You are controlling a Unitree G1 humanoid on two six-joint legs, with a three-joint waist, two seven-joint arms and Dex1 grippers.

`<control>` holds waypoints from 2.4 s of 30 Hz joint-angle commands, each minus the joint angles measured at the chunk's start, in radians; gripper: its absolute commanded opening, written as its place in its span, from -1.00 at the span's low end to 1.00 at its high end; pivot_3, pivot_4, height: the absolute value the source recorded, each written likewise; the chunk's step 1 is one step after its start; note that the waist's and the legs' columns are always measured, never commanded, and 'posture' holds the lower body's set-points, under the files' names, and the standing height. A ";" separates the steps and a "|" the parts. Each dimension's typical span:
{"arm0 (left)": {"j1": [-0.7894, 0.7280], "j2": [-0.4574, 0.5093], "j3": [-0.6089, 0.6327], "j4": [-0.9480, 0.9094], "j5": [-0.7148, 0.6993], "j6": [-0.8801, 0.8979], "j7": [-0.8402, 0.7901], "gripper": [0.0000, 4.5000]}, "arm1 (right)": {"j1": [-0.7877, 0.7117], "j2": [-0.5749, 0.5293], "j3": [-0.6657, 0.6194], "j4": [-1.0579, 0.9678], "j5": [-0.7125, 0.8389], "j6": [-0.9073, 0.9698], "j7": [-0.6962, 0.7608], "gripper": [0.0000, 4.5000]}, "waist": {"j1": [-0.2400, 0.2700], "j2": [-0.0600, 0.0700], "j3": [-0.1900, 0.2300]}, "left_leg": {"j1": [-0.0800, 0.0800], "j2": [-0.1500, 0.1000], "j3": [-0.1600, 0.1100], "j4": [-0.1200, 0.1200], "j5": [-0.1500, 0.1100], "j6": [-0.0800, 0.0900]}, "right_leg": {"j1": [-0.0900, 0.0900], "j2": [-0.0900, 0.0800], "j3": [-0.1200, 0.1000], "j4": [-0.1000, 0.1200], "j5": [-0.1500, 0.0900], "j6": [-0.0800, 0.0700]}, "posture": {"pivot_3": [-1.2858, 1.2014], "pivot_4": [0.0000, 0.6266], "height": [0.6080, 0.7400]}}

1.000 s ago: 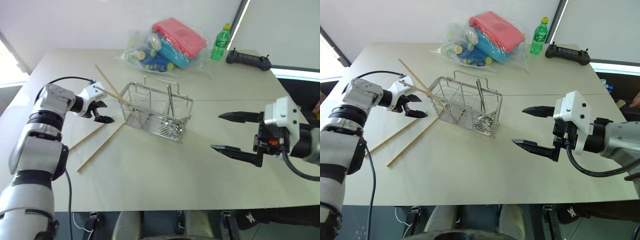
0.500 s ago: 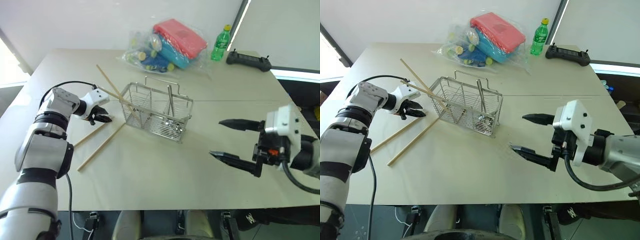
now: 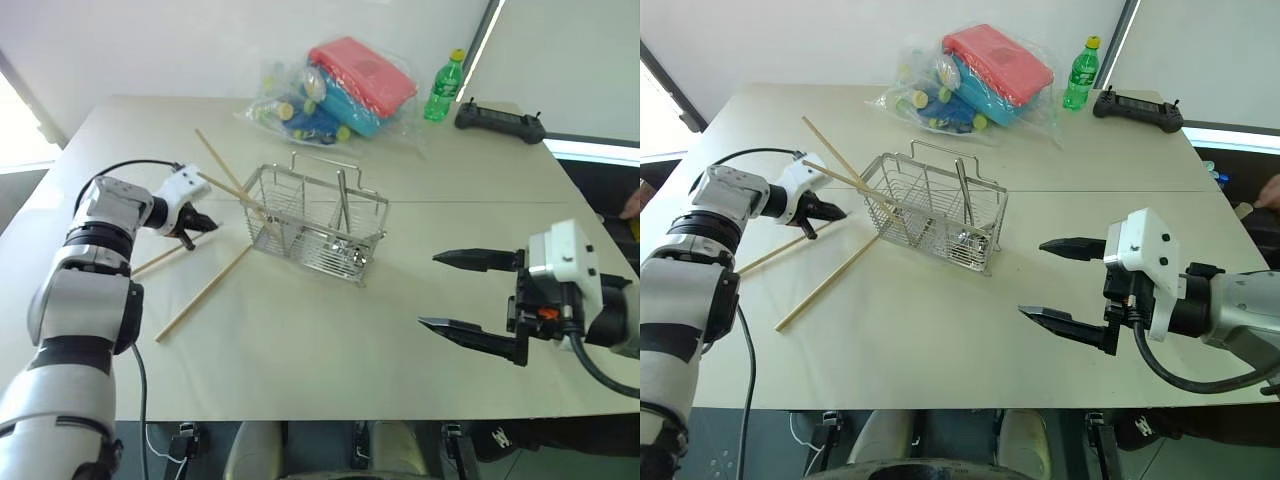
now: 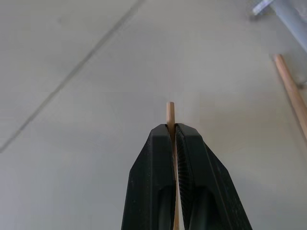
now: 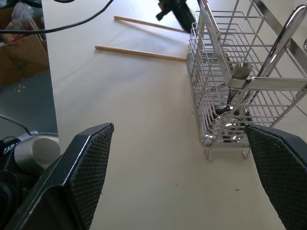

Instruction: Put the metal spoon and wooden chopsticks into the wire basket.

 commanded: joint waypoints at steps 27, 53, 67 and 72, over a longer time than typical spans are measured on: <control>-0.114 -0.328 0.380 -0.866 -0.630 0.257 0.347 -0.99 | -0.043 0.004 -0.006 0.002 0.096 0.007 -0.112 1.00 | -0.002 -0.001 0.001 | 0.004 0.000 0.000 0.000 0.000 0.000 | 0.006 0.000 0.000 0.000 0.002 -0.002 | 0.03 -0.52 0.06; 0.128 -0.310 0.285 -1.213 -0.721 0.481 0.370 0.08 | -0.045 0.008 -0.005 0.018 0.119 -0.013 -0.166 1.00 | 0.001 -0.001 0.001 | 0.004 0.000 0.000 0.002 0.000 0.000 | 0.008 0.000 0.000 -0.001 0.001 -0.002 | 0.03 -0.52 0.06; -0.081 -0.097 0.369 -1.064 -0.750 0.535 0.381 0.98 | -0.062 0.013 0.015 0.034 0.114 -0.011 -0.162 1.00 | -0.003 -0.001 0.001 | 0.004 0.000 0.000 0.001 0.000 0.000 | 0.006 0.001 0.000 -0.001 0.000 -0.001 | 0.03 -0.52 0.06; -0.147 0.168 0.177 -0.857 -0.577 0.515 0.122 0.98 | -0.056 0.030 0.031 0.029 0.104 -0.019 -0.167 1.00 | 0.000 0.004 -0.001 | 0.004 -0.001 0.000 -0.001 0.000 0.000 | 0.006 0.000 0.000 -0.001 0.000 -0.001 | 0.03 -0.52 0.06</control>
